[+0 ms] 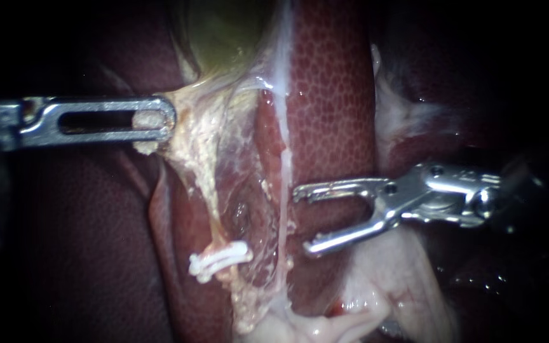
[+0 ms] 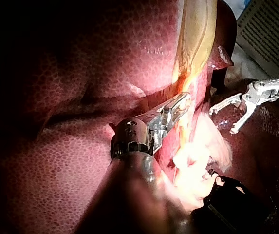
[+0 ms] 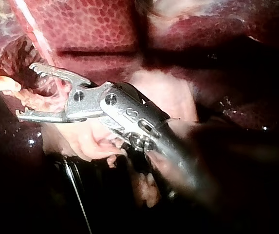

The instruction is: Going back second clip left tube

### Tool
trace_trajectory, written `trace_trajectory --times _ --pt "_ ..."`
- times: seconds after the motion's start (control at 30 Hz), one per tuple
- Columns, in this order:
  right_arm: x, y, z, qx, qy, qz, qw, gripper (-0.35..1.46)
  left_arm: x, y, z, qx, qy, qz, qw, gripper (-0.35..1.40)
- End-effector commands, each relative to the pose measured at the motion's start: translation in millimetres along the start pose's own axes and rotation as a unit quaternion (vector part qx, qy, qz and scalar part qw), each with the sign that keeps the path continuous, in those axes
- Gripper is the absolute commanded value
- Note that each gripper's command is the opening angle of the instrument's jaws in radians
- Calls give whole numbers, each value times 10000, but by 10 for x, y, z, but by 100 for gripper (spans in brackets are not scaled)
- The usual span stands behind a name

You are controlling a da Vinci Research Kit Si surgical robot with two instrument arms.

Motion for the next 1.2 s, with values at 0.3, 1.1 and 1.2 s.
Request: trace_trajectory --times 0.3,1.1,1.2 --pt "28 -12 -23 -90 -106 -133 9998 60 2 1 4 -11 -8 3 10000 -35" --pt "28 -17 -19 -96 -101 -146 9998 60 50 42 76 -173 274 90 9994 -35" --pt "28 -17 -18 -97 -99 -148 9998 60 54 41 81 -166 293 97 9994 -35"
